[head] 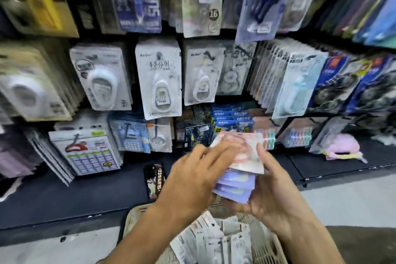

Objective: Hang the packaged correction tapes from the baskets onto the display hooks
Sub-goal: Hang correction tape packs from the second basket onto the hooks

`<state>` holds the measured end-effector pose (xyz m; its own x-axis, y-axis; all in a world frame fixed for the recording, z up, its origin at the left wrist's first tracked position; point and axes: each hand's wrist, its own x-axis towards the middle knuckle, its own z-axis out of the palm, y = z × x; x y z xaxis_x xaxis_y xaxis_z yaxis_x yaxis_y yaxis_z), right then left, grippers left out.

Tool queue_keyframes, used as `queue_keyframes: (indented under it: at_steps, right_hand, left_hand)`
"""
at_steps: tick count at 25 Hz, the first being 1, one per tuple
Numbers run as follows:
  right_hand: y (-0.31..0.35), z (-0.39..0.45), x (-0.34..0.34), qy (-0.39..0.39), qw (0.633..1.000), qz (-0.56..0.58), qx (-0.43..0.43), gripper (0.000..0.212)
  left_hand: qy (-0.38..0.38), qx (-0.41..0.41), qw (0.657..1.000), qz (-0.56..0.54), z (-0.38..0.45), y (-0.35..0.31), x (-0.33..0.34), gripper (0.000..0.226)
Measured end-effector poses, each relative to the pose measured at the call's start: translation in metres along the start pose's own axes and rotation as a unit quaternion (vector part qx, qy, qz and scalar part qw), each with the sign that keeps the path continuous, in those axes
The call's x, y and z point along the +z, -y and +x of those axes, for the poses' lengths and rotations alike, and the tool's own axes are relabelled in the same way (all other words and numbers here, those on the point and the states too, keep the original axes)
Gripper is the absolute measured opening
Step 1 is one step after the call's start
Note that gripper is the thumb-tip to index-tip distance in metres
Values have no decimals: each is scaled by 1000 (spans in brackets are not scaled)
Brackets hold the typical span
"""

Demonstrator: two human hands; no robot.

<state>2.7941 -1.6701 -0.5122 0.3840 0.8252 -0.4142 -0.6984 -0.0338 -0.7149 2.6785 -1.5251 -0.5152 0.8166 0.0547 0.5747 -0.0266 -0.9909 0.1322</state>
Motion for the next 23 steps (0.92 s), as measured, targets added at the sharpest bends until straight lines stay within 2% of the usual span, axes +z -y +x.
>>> queue_keyframes:
  at_steps: [3,5,6,7,8,9,10,11,12,13,14,15,16,18,20,23]
  right_hand:
    - [16,-3,21,28,998,-1,-49,61]
    - [22,4,32,-8,997,-12,-74,55]
    - [26,8,36,-26,995,-21,-90,59]
    - [30,11,37,-34,992,-35,-112,66]
    - [35,15,37,-37,989,-54,-134,72]
    - [39,17,38,-29,985,-76,-155,72]
    - [43,18,40,-12,981,-95,-169,66]
    - [46,20,44,13,977,-116,-180,59]
    - [49,21,49,36,971,-137,-191,58]
    - [51,24,54,49,966,-153,-204,62]
    - [51,28,57,44,961,-166,-217,70]
    - [51,31,62,22,957,-174,-233,73]
    - [50,34,65,-13,946,-200,-256,69]
    - [43,35,70,-104,897,-305,-304,58]
    - [34,34,71,-140,874,-334,-323,55]
    - [33,36,66,-122,929,-184,-297,45]
  left_hand:
    - [-18,120,989,88,12,2,-26,57]
    - [32,131,979,150,14,10,-45,79]
    - [64,121,976,169,10,15,-52,92]
    - [90,91,981,147,5,19,-56,95]
    - [98,36,992,67,2,22,-60,91]
    - [78,-52,993,-65,2,24,-64,87]
    - [45,-162,961,-221,5,23,-68,89]
    - [-3,-260,889,-377,10,24,-68,96]
    - [-30,-331,790,-514,15,27,-65,104]
    - [-29,-351,703,-618,18,32,-60,109]
    - [-28,-362,649,-669,21,38,-56,107]
    - [-35,-375,618,-690,26,42,-53,99]
    - [-47,-384,607,-694,28,43,-52,91]
    - [-68,-405,608,-680,27,46,-47,79]
    - [-83,-419,611,-666,25,47,-46,75]
    - [-92,-406,613,-672,22,49,-50,68]
